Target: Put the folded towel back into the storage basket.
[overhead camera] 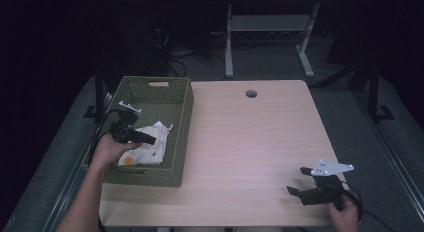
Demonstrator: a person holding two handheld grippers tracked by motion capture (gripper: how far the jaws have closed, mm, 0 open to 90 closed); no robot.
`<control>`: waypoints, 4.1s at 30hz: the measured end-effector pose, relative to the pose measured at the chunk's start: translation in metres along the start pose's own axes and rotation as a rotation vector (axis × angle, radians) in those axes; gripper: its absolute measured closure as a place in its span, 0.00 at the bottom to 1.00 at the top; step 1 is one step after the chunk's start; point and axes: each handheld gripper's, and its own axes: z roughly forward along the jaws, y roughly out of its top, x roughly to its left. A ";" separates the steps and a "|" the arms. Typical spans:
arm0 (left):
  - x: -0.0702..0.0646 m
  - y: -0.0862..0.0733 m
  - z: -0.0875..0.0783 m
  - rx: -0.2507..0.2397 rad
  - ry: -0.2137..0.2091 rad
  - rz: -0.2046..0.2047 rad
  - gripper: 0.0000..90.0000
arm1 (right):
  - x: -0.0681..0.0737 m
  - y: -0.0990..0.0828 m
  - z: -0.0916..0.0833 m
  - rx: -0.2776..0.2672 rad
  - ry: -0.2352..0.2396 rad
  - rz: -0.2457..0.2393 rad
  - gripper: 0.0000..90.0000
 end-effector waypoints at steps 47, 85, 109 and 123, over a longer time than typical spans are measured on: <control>-0.060 0.004 -0.030 -0.195 -0.093 0.071 0.49 | 0.001 -0.002 -0.005 0.000 -0.021 -0.002 0.15; -0.112 0.040 -0.016 -0.193 -0.100 0.168 0.45 | -0.002 -0.002 -0.012 -0.029 -0.015 0.005 0.15; -0.169 0.064 0.035 -0.159 -0.128 0.261 0.44 | -0.003 0.000 -0.011 -0.029 -0.012 -0.006 0.15; -0.200 0.071 0.066 -0.154 -0.126 0.281 0.44 | -0.006 -0.001 -0.014 -0.042 -0.018 0.006 0.15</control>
